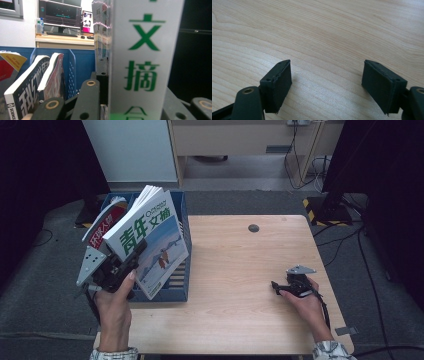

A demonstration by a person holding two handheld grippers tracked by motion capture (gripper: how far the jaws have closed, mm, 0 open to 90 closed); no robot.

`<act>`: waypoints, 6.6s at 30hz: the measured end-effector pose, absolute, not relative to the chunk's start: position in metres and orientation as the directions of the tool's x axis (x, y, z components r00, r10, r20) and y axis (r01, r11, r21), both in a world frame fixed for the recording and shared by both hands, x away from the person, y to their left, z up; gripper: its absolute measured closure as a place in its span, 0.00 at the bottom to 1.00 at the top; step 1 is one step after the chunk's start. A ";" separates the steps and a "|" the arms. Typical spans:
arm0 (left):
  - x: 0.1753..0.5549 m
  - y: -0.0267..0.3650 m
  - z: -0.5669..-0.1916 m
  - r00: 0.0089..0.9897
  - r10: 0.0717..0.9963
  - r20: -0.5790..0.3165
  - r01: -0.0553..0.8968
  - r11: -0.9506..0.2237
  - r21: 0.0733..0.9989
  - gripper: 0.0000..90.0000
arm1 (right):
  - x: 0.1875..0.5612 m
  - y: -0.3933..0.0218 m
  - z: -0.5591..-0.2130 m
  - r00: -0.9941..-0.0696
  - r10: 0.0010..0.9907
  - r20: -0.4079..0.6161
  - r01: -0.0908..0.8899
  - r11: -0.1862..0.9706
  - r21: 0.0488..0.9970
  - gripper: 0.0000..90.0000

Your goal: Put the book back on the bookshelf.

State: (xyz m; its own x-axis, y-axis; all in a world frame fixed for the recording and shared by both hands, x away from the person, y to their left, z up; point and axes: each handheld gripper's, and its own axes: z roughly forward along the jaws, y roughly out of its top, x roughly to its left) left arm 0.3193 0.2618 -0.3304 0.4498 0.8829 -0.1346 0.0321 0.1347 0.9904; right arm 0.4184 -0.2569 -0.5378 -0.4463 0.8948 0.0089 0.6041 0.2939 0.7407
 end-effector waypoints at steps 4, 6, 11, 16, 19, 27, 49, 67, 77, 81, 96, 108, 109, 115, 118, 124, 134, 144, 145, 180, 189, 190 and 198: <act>0.322 0.259 -0.333 0.444 0.886 -0.136 0.039 0.133 0.990 0.82 | 0.419 -0.257 -0.538 -0.445 0.895 0.009 0.605 0.293 0.741 0.27; 0.323 0.258 -0.334 0.443 0.886 -0.138 0.041 0.133 0.990 0.82 | 0.419 -0.257 -0.538 -0.446 0.895 0.008 0.604 0.294 0.741 0.27; 0.326 0.253 -0.334 0.439 0.888 -0.135 0.042 0.129 0.991 0.82 | 0.419 -0.257 -0.538 -0.445 0.895 0.009 0.605 0.293 0.741 0.27; 0.328 0.248 -0.333 0.434 0.893 -0.119 0.037 0.115 0.993 0.82 | 0.419 -0.257 -0.538 -0.446 0.895 0.008 0.604 0.294 0.741 0.27; 0.329 0.247 -0.333 0.429 0.896 -0.116 0.036 0.111 0.993 0.82 | 0.419 -0.257 -0.538 -0.447 0.895 0.007 0.604 0.296 0.740 0.27; 0.326 0.247 -0.331 0.411 0.904 -0.117 0.042 0.109 0.993 0.82 | 0.419 -0.258 -0.538 -0.446 0.895 0.007 0.604 0.296 0.740 0.27; 0.332 0.247 -0.331 0.347 0.934 -0.087 0.033 0.080 0.996 0.82 | 0.419 -0.258 -0.538 -0.446 0.895 0.007 0.605 0.295 0.740 0.27; 0.332 0.255 -0.331 0.319 0.941 -0.113 0.036 0.107 0.994 0.82 | 0.419 -0.258 -0.538 -0.445 0.895 0.011 0.607 0.293 0.739 0.27; 0.338 0.250 -0.331 0.326 0.938 -0.116 0.042 0.108 0.993 0.82 | 0.419 -0.258 -0.538 -0.447 0.894 0.008 0.604 0.295 0.740 0.27; 0.345 0.242 -0.328 0.326 0.938 -0.115 0.039 0.109 0.993 0.82 | 0.419 -0.258 -0.538 -0.447 0.895 0.008 0.604 0.295 0.740 0.27; 0.365 0.221 -0.339 0.304 0.943 -0.131 0.043 0.124 0.991 0.82 | 0.419 -0.259 -0.538 -0.444 0.896 0.011 0.606 0.291 0.741 0.27; 0.377 0.211 -0.346 0.309 0.944 -0.114 0.049 0.104 0.993 0.82 | 0.419 -0.259 -0.538 -0.442 0.897 0.015 0.608 0.288 0.740 0.27; 0.379 0.210 -0.346 0.310 0.944 -0.116 0.049 0.106 0.993 0.82 | 0.419 -0.259 -0.538 -0.444 0.896 0.013 0.607 0.290 0.740 0.27; 0.385 0.211 -0.350 0.309 0.945 -0.105 0.050 0.095 0.994 0.82 | 0.419 -0.259 -0.538 -0.444 0.896 0.012 0.606 0.290 0.741 0.27; 0.388 0.211 -0.353 0.308 0.946 -0.102 0.047 0.092 0.995 0.82 | 0.419 -0.259 -0.538 -0.444 0.896 0.011 0.606 0.291 0.740 0.27; 0.394 0.210 -0.358 0.309 0.946 -0.101 0.056 0.089 0.995 0.82 | 0.419 -0.259 -0.538 -0.440 0.898 0.013 0.608 0.287 0.740 0.27; 0.399 0.209 -0.365 0.307 0.944 -0.117 0.073 0.099 0.992 0.82 | 0.420 -0.260 -0.538 -0.438 0.899 0.012 0.609 0.287 0.739 0.25; 0.402 0.213 -0.366 0.320 0.939 -0.129 0.080 0.109 0.991 0.82 | 0.419 -0.260 -0.538 -0.441 0.898 0.011 0.609 0.290 0.738 0.25; 0.403 0.213 -0.366 0.321 0.939 -0.127 0.079 0.107 0.991 0.82 | 0.419 -0.260 -0.538 -0.438 0.899 0.012 0.610 0.287 0.738 0.25; 0.422 0.215 -0.383 0.341 0.929 -0.142 0.119 0.107 0.987 0.82 | 0.419 -0.261 -0.538 -0.435 0.900 0.012 0.611 0.286 0.739 0.25; 0.423 0.216 -0.388 0.362 0.921 -0.144 0.125 0.105 0.987 0.82 | 0.420 -0.262 -0.538 -0.436 0.900 0.010 0.609 0.286 0.739 0.25; 0.423 0.216 -0.389 0.362 0.921 -0.145 0.126 0.106 0.986 0.82 | 0.420 -0.263 -0.538 -0.436 0.900 0.009 0.608 0.287 0.740 0.25; 0.423 0.219 -0.393 0.369 0.916 -0.156 0.128 0.116 0.985 0.82 | 0.420 -0.263 -0.538 -0.436 0.900 0.009 0.608 0.287 0.740 0.25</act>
